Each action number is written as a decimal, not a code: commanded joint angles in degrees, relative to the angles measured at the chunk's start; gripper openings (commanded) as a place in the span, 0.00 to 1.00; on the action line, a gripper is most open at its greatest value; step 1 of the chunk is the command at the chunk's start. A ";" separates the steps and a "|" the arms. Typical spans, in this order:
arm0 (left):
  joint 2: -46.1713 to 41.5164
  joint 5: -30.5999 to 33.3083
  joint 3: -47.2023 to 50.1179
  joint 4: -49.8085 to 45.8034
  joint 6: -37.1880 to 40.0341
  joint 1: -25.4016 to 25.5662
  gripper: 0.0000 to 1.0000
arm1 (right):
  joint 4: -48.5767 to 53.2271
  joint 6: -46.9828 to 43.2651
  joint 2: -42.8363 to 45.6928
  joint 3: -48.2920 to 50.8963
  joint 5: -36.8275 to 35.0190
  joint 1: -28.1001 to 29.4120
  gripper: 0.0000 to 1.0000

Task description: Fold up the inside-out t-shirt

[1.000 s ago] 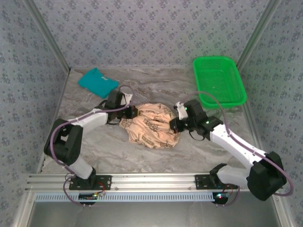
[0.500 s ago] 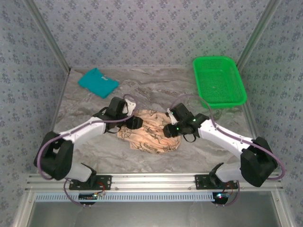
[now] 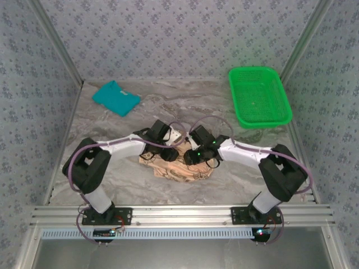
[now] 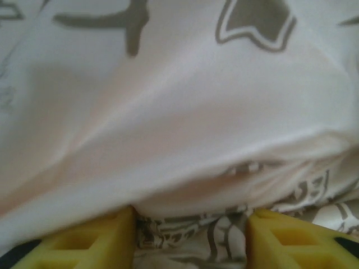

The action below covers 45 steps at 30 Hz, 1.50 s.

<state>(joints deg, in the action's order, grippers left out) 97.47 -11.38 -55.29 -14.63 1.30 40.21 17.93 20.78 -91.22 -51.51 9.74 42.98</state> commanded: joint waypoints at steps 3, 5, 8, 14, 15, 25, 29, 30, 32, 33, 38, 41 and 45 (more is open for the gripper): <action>-0.18 2.03 -4.15 -1.44 0.91 -1.20 0.09 | -2.43 0.62 0.48 1.27 -3.39 -0.49 0.02; -3.80 -3.40 -4.14 -0.88 -1.10 -3.34 0.02 | -3.38 -1.09 4.17 2.64 0.03 -1.88 0.00; -11.02 -13.95 -3.67 1.21 -4.53 -6.18 0.00 | -4.21 -3.91 11.70 2.48 12.17 -6.71 0.00; -20.52 -32.75 -0.26 14.35 -20.62 -12.35 0.00 | 6.63 -13.80 24.25 -3.92 15.74 -11.52 0.00; -21.07 -34.09 0.23 13.73 -20.64 -12.97 0.00 | 7.07 -14.41 25.99 -2.79 14.03 -11.91 0.00; -15.59 -29.37 15.69 15.22 -22.10 -17.72 0.02 | 2.45 -8.26 22.24 15.16 -2.98 -10.75 0.00; -12.64 -26.99 17.31 13.93 -22.15 -20.93 0.04 | 2.14 -7.03 19.15 15.45 -0.90 -14.23 0.00; -12.51 -27.01 17.32 13.92 -23.54 -21.71 0.06 | 1.64 -7.63 19.36 15.60 0.55 -14.09 0.00; -13.31 -27.84 18.05 15.98 -27.61 -23.40 0.06 | 1.39 -8.88 20.43 15.52 2.29 -13.53 0.00; -14.05 -26.80 18.19 16.25 -29.10 -23.95 0.07 | 1.07 -9.54 21.21 15.72 3.14 -13.08 0.00; -17.00 -20.71 17.68 12.39 -29.43 -25.81 0.27 | -3.83 -14.94 28.28 19.00 8.05 -10.84 0.00; -17.37 -23.04 15.85 10.33 -28.81 -25.64 0.48 | -6.30 -17.65 35.13 20.06 4.20 -8.10 0.09; -21.21 -19.23 9.83 2.22 -20.82 -16.89 0.51 | -2.50 -19.58 34.61 13.54 1.07 -6.21 0.36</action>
<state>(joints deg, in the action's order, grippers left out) 80.23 -33.39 -39.55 -6.09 -26.00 17.63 14.52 4.80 -56.12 -33.58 13.76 35.40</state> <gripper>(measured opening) 0.509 0.349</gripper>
